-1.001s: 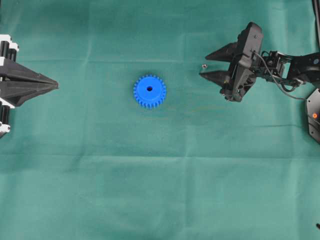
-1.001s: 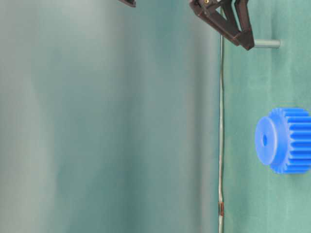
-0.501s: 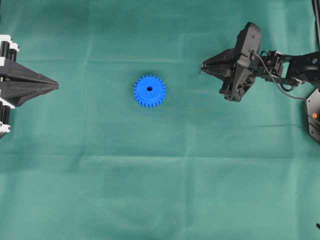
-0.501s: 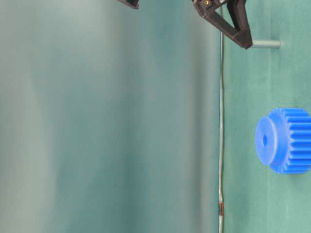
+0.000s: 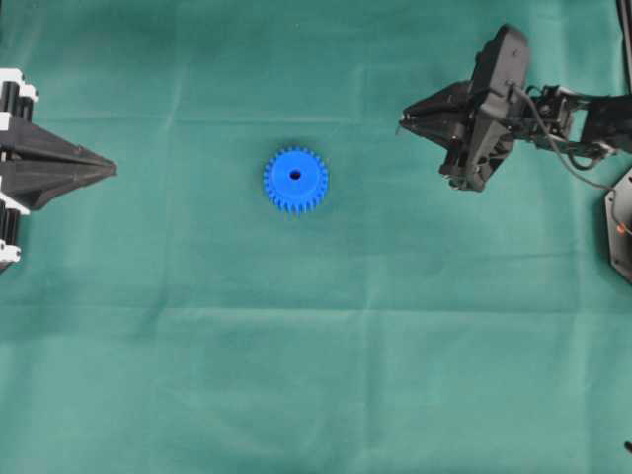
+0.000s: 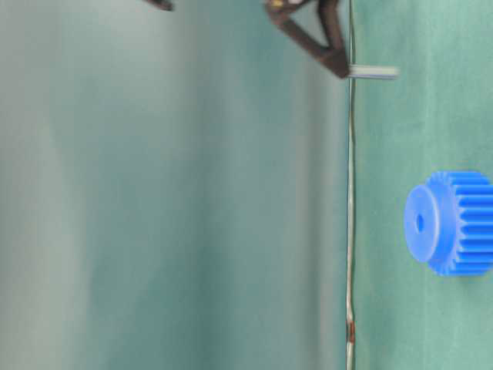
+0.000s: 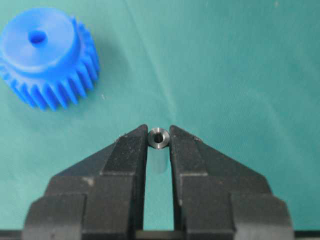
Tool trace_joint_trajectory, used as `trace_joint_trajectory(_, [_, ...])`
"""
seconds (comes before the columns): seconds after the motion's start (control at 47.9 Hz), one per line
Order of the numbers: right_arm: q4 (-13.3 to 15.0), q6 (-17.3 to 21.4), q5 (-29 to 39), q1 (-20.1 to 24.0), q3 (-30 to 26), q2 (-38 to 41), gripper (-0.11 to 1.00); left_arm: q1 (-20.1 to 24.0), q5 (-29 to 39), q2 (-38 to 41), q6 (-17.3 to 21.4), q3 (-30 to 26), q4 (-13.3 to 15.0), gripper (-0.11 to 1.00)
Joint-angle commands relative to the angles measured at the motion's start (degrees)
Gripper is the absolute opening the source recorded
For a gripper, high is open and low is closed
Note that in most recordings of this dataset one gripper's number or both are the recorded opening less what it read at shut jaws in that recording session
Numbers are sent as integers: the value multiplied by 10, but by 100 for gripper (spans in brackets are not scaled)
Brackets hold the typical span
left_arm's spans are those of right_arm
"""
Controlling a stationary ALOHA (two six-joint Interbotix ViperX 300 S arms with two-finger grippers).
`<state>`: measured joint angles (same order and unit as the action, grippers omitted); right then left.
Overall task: Insert the shaft placed at a random location into the center hole of the medium gear at another random location.
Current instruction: 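Lower the right gripper and close it around the silver shaft, then lift the shaft and carry it left over the blue gear's hole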
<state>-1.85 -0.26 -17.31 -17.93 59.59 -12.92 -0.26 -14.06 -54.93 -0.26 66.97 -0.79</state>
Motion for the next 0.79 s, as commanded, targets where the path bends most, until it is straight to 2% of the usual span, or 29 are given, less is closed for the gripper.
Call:
trace_joint_trajectory(0.0, [1,-9,43,-1,-23,-48,13,-1,-3,4,-1,-9,-1,0])
trace_joint_trajectory(0.083, [1,-9,77,-1,-30,-76,13,-1,-3,4,-1,-9,-2,0])
trace_joint_trajectory(0.23, [1,-9,83,-1,-32,-84,13,-1,-3,4,-1,-9,-2,0])
trace_joint_trajectory(0.563, [1,-8,82,3,-48,-51,13,-1,-2,4,-1,-9,-1,0])
trace_joint_trajectory(0.772, [2,-8,69,31,-89,-6,13,-1,-3,4,-1,-9,-2,0])
